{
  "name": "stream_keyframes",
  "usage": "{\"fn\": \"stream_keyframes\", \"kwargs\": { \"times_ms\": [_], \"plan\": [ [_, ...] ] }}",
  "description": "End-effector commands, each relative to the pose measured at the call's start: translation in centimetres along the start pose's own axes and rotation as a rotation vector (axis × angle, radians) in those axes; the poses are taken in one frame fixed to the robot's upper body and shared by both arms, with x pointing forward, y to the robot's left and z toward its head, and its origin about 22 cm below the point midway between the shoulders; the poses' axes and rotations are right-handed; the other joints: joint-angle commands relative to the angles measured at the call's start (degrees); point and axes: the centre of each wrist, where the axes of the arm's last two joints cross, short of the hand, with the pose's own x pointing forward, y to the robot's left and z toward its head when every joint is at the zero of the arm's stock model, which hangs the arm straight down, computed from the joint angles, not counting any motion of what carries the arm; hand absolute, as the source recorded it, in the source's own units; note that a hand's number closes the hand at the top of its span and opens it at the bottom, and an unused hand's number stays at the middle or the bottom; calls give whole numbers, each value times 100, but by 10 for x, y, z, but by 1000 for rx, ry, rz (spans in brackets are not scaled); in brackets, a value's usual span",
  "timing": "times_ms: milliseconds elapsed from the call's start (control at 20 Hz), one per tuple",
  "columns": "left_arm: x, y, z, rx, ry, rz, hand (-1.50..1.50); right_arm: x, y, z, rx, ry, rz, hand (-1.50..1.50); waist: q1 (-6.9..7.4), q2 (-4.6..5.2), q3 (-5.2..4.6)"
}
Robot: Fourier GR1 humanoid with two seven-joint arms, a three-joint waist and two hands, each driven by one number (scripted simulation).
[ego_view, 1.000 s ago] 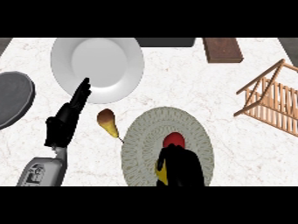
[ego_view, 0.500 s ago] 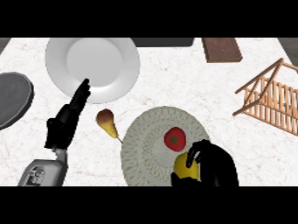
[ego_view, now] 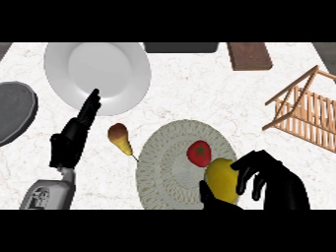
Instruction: Pick the lemon from the placemat and place it in the tiered shelf
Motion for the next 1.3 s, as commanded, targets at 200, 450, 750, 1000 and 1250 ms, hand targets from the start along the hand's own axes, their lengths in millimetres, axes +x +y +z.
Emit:
{"fn": "stream_keyframes", "kwargs": {
  "times_ms": [200,450,750,1000,1250],
  "plan": [
    [0,-6,-4,-4,5,-5,0,21,-62,25,-269,67,-51,150,-17,3,-8],
    [9,-14,4,-13,13,0,0,29,-92,18,-402,78,-3,150,18,-7,-8],
    [-3,3,-6,3,2,3,0,39,-113,-3,-549,73,52,150,-13,12,-8],
    [9,5,-11,-19,22,7,0,60,-133,-14,-584,83,53,150,-18,-8,-11],
    [1,5,-13,13,16,-12,0,55,-165,-28,-663,85,88,150,-55,-6,-3]
  ]
}}
